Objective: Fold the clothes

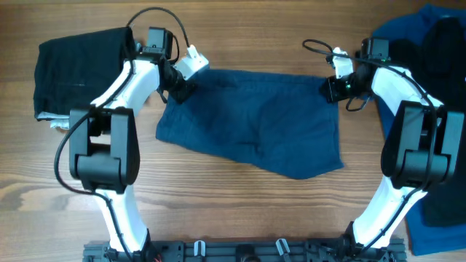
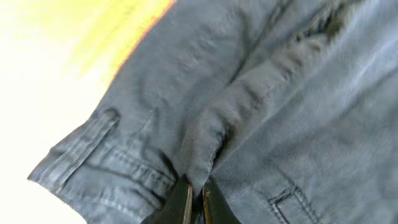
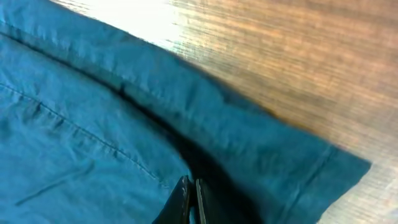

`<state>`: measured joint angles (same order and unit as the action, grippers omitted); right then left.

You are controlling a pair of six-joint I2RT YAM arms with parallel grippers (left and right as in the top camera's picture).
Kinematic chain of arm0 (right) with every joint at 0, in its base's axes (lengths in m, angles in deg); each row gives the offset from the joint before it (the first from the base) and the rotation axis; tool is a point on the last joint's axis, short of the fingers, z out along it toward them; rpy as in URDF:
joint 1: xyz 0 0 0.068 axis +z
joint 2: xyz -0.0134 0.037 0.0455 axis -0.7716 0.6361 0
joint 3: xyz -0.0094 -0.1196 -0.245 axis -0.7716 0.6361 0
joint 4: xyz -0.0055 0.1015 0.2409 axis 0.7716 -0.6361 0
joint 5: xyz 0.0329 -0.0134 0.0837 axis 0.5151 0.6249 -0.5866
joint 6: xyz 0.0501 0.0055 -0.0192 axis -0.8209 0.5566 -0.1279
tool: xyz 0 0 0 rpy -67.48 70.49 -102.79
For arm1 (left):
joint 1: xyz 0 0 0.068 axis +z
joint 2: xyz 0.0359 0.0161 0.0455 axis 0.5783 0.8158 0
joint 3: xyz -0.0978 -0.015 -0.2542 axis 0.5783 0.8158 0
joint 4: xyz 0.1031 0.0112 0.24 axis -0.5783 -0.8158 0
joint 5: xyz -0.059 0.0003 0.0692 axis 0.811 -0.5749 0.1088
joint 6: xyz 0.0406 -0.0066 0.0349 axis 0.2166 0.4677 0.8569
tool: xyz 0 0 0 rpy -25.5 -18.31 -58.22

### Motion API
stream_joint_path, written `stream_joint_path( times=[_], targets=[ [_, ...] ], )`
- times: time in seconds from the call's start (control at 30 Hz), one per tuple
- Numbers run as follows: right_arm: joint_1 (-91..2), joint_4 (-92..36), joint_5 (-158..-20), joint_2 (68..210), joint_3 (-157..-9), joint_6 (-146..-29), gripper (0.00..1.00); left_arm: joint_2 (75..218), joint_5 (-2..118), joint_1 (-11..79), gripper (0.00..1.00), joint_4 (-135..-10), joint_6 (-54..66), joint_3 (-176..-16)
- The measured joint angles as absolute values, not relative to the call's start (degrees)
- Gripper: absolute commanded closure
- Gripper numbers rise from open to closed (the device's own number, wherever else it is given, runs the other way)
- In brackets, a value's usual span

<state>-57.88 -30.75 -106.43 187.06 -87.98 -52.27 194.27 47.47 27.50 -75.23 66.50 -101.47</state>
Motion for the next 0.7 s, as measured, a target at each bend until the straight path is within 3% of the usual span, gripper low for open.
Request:
stream_joint_path(
  times=[0.23, 0.37, 0.7],
  targets=[
    [-57.9, -41.0, -106.1, 180.0, -88.4, -58.3, 0.96, 189.8, 47.5, 27.5, 0.96, -76.3, 55.3, -101.5],
    [-57.7, -46.6, -105.0, 179.5, -88.5, -61.5, 0.96, 189.7, 47.5, 27.5, 0.96, -83.3, 51.5, -101.6],
    [-56.5, -37.2, -103.7, 179.5, -80.2, -68.1, 0.96, 189.7, 47.5, 27.4, 0.96, -83.1, 43.9, -100.7]
  ],
)
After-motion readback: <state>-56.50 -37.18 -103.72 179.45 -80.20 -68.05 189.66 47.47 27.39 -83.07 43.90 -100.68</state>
